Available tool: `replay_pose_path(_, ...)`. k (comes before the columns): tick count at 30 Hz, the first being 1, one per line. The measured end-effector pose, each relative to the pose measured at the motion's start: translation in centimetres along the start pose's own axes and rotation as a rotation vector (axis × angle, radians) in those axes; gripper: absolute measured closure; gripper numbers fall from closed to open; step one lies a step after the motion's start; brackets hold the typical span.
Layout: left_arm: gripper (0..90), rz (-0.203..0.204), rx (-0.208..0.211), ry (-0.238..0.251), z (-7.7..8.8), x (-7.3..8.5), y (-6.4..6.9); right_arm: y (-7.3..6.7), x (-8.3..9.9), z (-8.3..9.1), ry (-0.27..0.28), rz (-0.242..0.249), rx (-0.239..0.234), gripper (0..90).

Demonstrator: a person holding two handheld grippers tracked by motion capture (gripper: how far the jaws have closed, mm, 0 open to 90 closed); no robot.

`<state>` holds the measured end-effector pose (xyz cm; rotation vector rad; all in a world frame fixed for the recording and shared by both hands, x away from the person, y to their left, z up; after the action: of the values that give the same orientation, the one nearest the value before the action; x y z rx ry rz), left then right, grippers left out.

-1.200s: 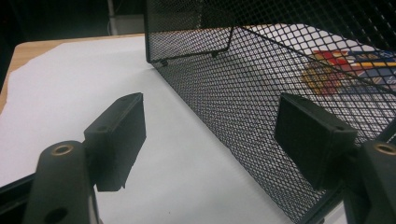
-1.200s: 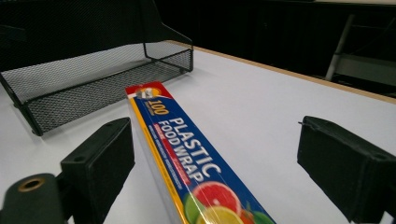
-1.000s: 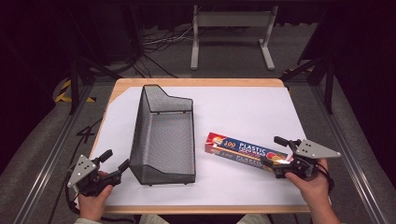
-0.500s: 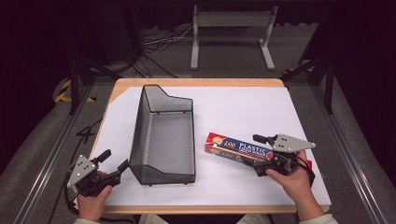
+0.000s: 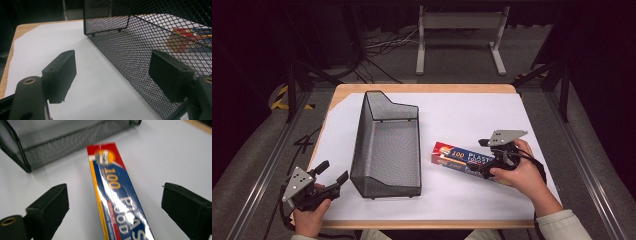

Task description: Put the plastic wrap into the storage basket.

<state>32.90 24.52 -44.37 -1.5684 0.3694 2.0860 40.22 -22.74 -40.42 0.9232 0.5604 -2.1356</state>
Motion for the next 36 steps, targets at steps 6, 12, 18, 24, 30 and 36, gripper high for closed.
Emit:
replay_pose_path(6,23.0,0.006,-0.004,-0.001,0.0,0.1,-0.1,0.9,0.3,-0.8,-0.092,0.021,0.015,9.1)
replay_pose_path(12,23.1,0.007,-0.003,-0.001,0.0,0.2,-0.1,1.7,1.4,-0.9,-0.193,0.050,-0.007,16.0)
replay_pose_path(18,23.1,0.009,-0.003,-0.001,-0.1,0.2,-0.1,2.8,2.4,-0.6,-0.260,0.052,0.004,17.9)
replay_pose_path(24,23.1,0.013,-0.003,-0.002,-0.1,0.2,-0.1,3.3,3.1,-0.6,-0.297,0.039,-0.009,20.6)
replay_pose_path(30,23.1,0.013,-0.005,-0.002,-0.1,0.3,-0.2,3.6,3.9,-1.0,-0.368,0.067,-0.030,20.8)
replay_pose_path(36,23.4,0.018,-0.004,-0.005,-0.1,0.4,-0.2,3.8,4.3,-1.4,-0.427,0.065,-0.033,24.2)
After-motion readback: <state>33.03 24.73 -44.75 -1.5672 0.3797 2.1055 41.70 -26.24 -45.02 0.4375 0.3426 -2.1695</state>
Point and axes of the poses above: each handheld gripper's, and its own axes: z roughly backward along the jaws, x roughly out of its underside, y roughly to its right, the point moved 5 cm from there along -z, roughly forward along the jaws, and after that the axes turned 10 degrees about -z, right-handed, at the moved point
